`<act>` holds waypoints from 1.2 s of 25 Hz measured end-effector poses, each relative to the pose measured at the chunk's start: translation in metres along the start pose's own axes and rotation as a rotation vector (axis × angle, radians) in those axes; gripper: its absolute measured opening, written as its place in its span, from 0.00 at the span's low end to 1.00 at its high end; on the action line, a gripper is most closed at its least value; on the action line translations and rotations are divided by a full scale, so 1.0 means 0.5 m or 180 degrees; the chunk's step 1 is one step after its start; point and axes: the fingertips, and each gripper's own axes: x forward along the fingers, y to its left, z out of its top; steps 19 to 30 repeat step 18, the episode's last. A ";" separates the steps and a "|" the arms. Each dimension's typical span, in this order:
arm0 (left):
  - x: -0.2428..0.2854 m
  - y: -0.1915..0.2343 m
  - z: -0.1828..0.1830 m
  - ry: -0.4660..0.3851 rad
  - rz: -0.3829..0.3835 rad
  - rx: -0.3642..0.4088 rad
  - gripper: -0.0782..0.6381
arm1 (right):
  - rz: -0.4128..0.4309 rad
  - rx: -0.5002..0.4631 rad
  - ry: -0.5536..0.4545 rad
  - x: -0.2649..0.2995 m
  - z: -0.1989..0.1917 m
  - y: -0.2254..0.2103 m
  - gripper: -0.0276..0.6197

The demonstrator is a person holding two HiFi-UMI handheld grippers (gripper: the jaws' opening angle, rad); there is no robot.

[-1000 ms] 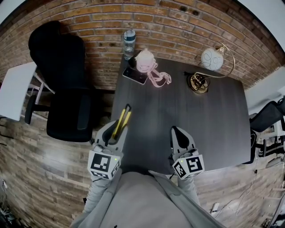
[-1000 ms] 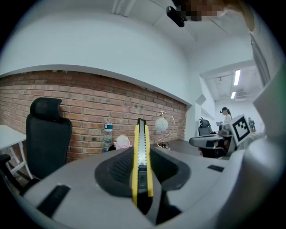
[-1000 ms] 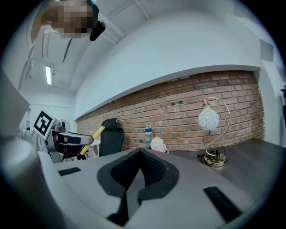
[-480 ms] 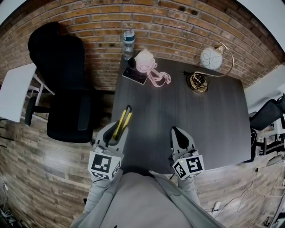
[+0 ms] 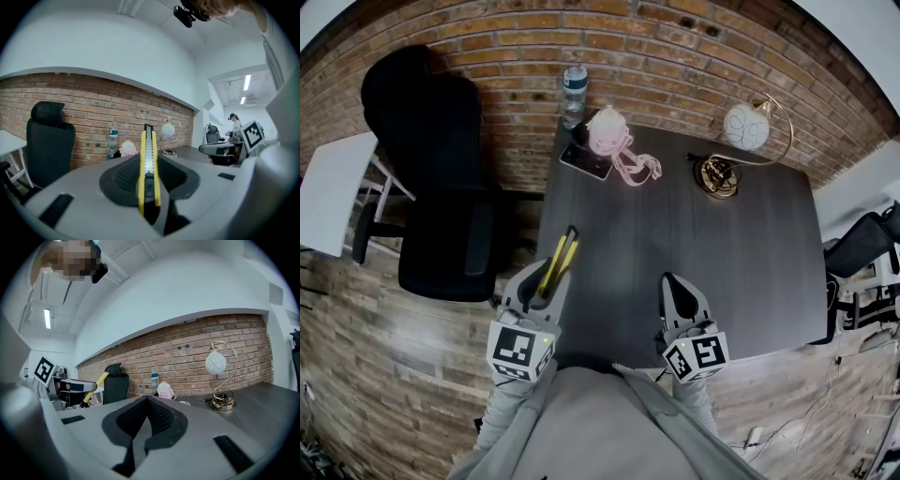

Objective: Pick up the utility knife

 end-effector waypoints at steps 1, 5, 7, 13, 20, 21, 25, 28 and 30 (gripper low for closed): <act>-0.001 0.000 -0.001 0.0004 -0.0003 -0.0002 0.28 | -0.0005 0.0003 0.0002 -0.001 0.000 0.001 0.07; -0.003 0.003 -0.005 0.0015 -0.0008 -0.0020 0.28 | -0.0017 0.0008 0.0013 -0.002 -0.001 0.004 0.07; -0.003 0.005 -0.006 0.0014 -0.0007 -0.0030 0.28 | -0.0024 0.0022 0.0019 -0.003 -0.004 0.005 0.07; -0.004 0.007 -0.009 0.0026 -0.0049 -0.0028 0.28 | -0.0022 0.0019 0.0033 0.000 -0.004 0.013 0.07; -0.003 0.011 -0.018 0.0043 -0.0053 -0.0035 0.28 | -0.0023 0.0034 0.0044 0.002 -0.012 0.015 0.07; -0.003 0.011 -0.018 0.0043 -0.0053 -0.0035 0.28 | -0.0023 0.0034 0.0044 0.002 -0.012 0.015 0.07; -0.003 0.011 -0.018 0.0043 -0.0053 -0.0035 0.28 | -0.0023 0.0034 0.0044 0.002 -0.012 0.015 0.07; -0.003 0.011 -0.018 0.0043 -0.0053 -0.0035 0.28 | -0.0023 0.0034 0.0044 0.002 -0.012 0.015 0.07; -0.003 0.011 -0.018 0.0043 -0.0053 -0.0035 0.28 | -0.0023 0.0034 0.0044 0.002 -0.012 0.015 0.07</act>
